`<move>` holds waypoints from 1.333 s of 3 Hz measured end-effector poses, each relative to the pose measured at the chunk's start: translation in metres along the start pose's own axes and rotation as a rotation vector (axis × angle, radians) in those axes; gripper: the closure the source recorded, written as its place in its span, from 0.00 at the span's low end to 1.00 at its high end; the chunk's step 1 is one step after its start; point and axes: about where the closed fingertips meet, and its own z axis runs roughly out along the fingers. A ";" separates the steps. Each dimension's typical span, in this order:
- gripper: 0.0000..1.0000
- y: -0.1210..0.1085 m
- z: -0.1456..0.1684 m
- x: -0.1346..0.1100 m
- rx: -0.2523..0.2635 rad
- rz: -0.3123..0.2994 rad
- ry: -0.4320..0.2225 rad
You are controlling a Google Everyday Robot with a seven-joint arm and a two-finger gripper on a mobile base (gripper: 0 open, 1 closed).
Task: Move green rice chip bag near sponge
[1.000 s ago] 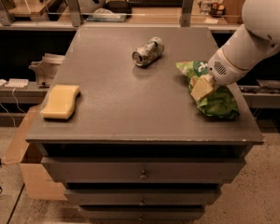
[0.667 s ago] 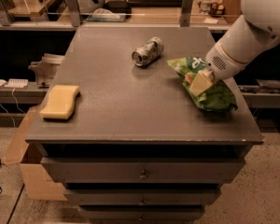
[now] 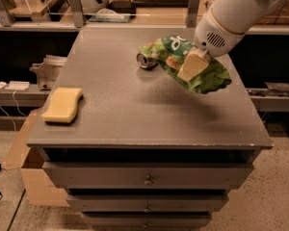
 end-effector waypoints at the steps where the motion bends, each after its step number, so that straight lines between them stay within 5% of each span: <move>1: 1.00 0.008 -0.005 -0.015 -0.042 -0.109 -0.021; 2: 1.00 0.016 -0.007 -0.024 -0.079 -0.197 -0.036; 4: 1.00 0.031 0.003 -0.031 -0.100 -0.250 -0.017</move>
Offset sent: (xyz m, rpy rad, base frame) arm -0.0134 0.0342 0.0187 -0.0036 -0.0101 0.3280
